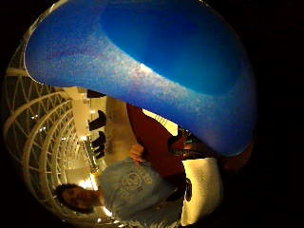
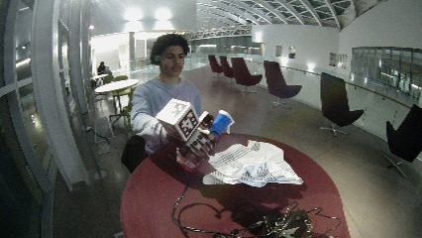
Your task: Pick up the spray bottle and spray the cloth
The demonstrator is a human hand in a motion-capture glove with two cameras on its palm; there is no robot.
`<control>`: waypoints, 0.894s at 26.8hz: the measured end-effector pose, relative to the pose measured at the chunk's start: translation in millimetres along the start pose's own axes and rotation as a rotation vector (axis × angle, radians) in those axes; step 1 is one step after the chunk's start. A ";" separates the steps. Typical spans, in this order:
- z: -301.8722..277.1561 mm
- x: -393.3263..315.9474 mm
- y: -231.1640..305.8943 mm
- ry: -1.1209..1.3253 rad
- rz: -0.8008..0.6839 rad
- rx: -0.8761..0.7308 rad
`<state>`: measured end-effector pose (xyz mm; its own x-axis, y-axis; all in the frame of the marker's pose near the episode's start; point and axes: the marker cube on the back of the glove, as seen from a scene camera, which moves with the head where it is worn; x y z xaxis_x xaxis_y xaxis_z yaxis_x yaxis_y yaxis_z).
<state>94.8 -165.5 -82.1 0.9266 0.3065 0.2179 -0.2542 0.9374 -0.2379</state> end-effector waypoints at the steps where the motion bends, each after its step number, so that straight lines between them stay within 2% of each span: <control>1: 0.8 -2.1 -2.5 0.020 0.005 -0.018; 14: 16.1 -12.5 -16.6 0.160 0.092 -0.211; 24: 23.5 -17.4 -18.9 0.170 0.109 -0.253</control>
<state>76.9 -184.7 -59.1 0.9363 0.3505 0.0219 -0.2969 0.8235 -0.4834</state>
